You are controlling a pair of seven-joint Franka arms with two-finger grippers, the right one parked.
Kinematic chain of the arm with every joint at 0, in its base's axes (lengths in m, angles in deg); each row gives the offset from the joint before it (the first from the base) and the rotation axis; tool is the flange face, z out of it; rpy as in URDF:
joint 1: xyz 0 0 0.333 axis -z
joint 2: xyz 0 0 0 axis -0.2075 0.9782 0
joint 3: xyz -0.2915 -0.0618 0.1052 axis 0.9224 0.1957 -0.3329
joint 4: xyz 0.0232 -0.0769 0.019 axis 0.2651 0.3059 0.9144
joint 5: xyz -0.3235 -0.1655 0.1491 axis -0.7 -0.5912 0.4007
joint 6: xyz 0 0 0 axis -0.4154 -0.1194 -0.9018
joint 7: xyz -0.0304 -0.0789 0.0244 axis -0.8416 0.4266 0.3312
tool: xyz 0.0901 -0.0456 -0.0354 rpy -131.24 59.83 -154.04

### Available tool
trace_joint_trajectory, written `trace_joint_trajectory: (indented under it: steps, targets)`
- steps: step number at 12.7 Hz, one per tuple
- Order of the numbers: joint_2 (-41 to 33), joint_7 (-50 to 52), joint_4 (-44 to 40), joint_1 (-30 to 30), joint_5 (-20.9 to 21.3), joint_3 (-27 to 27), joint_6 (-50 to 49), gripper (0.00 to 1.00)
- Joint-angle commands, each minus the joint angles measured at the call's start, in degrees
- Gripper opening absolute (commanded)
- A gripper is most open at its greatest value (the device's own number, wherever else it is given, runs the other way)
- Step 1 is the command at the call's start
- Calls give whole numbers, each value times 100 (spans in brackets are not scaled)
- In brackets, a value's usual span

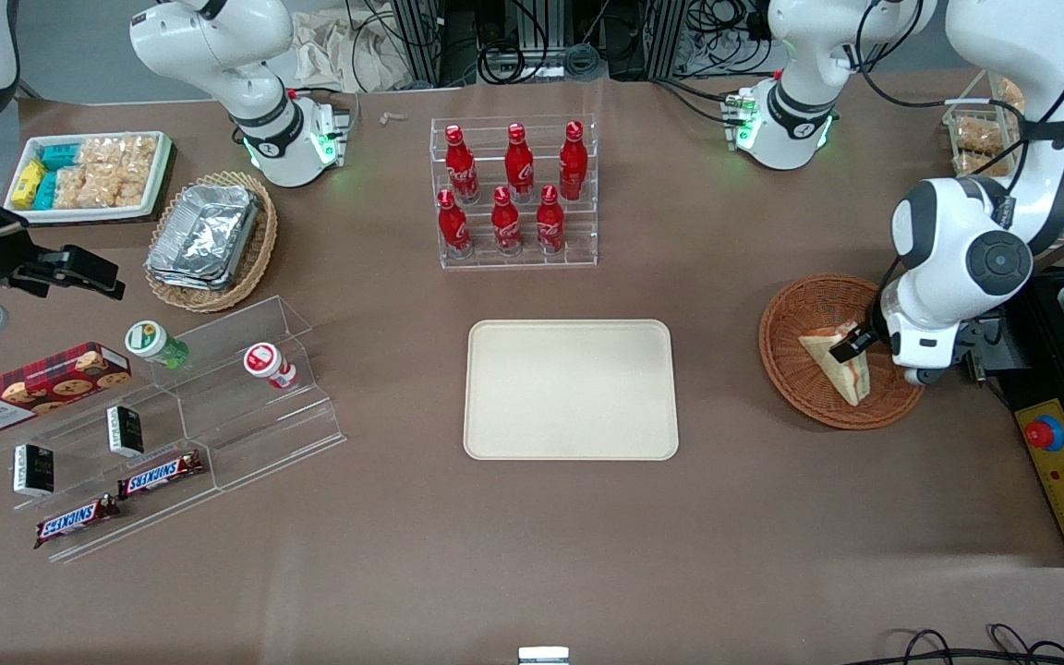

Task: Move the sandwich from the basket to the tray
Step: 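Close the left gripper on the sandwich and lift it from the basket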

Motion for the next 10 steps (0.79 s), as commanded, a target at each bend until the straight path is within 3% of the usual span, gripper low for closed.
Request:
trace_joint_trajectory:
  steps: [1,7,8,9,10]
  targets:
    - [-12,214,182,-4,130,26,282,100]
    - [278,205,463,-21,121,26,950,100]
    - [278,196,455,-21,121,26,941,74]
    - [252,187,437,-30,121,26,907,30]
    - [260,187,428,-30,121,26,906,9]
